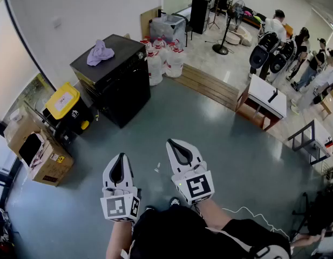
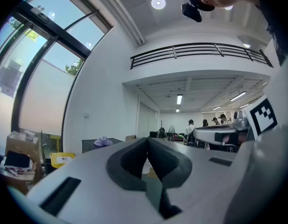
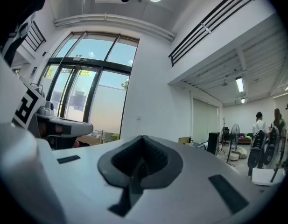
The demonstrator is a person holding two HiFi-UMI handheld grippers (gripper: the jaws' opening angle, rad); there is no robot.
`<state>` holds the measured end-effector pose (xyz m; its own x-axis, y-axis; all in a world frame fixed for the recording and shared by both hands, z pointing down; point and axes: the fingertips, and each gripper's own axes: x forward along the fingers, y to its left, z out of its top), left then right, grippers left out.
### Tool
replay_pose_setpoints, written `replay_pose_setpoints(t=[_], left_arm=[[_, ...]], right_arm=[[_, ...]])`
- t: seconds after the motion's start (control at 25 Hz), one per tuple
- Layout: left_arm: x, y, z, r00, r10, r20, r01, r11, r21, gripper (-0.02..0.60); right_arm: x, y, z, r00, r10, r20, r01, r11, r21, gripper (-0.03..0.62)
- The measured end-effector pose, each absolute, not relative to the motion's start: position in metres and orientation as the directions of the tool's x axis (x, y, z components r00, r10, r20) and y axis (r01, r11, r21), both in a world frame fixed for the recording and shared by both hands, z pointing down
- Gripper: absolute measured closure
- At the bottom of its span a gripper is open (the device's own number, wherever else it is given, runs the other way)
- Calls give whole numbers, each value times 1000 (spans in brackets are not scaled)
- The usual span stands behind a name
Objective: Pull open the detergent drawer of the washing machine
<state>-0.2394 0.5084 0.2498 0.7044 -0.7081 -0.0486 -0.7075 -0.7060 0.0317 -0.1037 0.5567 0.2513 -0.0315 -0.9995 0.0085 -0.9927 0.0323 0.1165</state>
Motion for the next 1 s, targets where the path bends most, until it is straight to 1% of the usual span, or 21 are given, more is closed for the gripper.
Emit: replay_pose_setpoints(t=[0.28, 0.48, 0.52, 0.56, 0.6, 0.64, 0.68, 0.72, 0.84, 1.0], left_arm=[[-223, 510, 254, 694, -719, -41, -718, -695, 37, 560], [-209, 512, 264, 667, -745, -19, -744, -667, 44, 557], [-206, 513, 270, 662, -749, -14, -748, -662, 45, 556], [-202, 513, 276, 656, -755, -5, -754, -655, 46, 551], [-199, 512, 282, 650, -760, 4, -759, -649, 47, 536], [-196, 510, 287, 648, -762, 14, -761, -647, 48, 491], [-192, 508, 291, 648, -762, 24, -762, -646, 51, 428], [-189, 505, 293, 648, -760, 38, -761, -646, 56, 389], [-178, 501, 306, 662, -746, 76, -750, -658, 72, 349], [-161, 485, 323, 690, -717, 100, -724, -683, 94, 320]], right_arm=[[-89, 553, 256, -49, -999, 14, -993, 50, 109, 586], [-79, 552, 266, -110, -994, 20, -989, 111, 101, 585], [-76, 553, 271, -128, -992, 25, -987, 129, 96, 575], [-74, 553, 277, -145, -989, 35, -985, 148, 90, 525], [-71, 552, 284, -162, -986, 48, -983, 165, 85, 478], [-69, 550, 289, -176, -982, 62, -980, 181, 81, 452], [-66, 548, 294, -187, -980, 75, -978, 193, 79, 432], [-63, 546, 297, -193, -977, 86, -977, 200, 79, 414], [-53, 541, 307, -195, -976, 100, -978, 202, 57, 385], [-38, 522, 317, -178, -977, 115, -982, 184, 43, 355]])
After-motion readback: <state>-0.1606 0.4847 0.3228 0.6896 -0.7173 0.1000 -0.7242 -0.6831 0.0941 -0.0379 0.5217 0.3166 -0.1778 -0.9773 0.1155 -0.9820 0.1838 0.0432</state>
